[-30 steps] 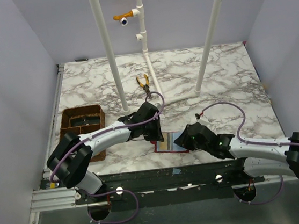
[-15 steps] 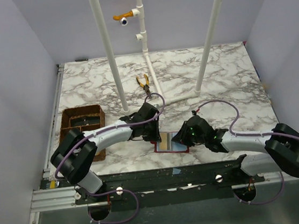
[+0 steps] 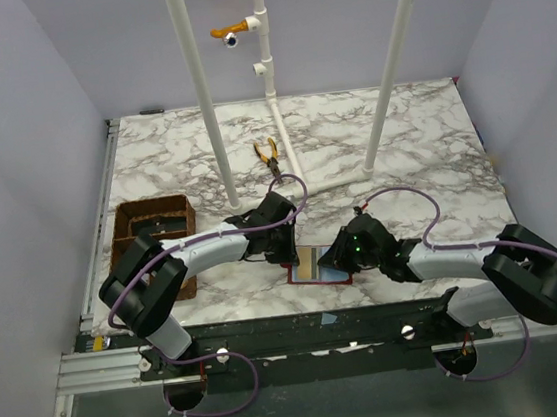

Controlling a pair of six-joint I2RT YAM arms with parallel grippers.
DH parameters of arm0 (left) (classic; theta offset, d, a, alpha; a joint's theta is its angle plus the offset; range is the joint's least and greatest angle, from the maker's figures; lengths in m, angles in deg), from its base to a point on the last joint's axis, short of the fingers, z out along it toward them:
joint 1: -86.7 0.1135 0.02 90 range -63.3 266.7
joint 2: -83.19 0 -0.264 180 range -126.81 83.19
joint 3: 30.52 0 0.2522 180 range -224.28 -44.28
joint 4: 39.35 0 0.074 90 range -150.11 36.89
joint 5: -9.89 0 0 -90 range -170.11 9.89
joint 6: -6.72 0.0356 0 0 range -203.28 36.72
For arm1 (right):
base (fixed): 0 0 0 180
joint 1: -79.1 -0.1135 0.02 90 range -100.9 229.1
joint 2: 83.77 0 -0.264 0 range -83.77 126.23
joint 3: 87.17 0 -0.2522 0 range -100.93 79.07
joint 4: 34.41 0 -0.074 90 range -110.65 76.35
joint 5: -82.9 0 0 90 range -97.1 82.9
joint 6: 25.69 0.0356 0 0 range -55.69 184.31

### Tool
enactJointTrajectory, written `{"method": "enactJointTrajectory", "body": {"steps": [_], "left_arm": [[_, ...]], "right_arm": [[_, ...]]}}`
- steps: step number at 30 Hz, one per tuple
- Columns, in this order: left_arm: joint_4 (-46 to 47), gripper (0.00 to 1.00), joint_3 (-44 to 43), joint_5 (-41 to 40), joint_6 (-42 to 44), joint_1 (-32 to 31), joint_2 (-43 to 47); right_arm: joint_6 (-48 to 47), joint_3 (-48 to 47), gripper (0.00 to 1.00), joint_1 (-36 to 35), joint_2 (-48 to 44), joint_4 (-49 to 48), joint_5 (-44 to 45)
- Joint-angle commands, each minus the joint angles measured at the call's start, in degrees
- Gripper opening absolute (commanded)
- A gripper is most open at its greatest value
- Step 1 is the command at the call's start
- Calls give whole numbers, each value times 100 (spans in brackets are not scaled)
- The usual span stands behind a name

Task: Take the credit cards out of the card holder
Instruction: Remove the credit card from the card holder.

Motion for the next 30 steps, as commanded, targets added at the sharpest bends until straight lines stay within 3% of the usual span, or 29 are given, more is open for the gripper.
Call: {"method": "enactJointTrajectory", "body": {"steps": [1, 16, 30], "left_arm": [[184, 0, 123, 5, 48, 17, -107], [484, 0, 328, 292, -312, -84, -131], [257, 0, 414, -36, -634, -94, -205]], "right_arm": [[-69, -36, 22, 80, 157, -164, -150], [-102, 51, 16, 491, 514, -677, -672], [-25, 488, 8, 805, 300, -1135, -1016]]}}
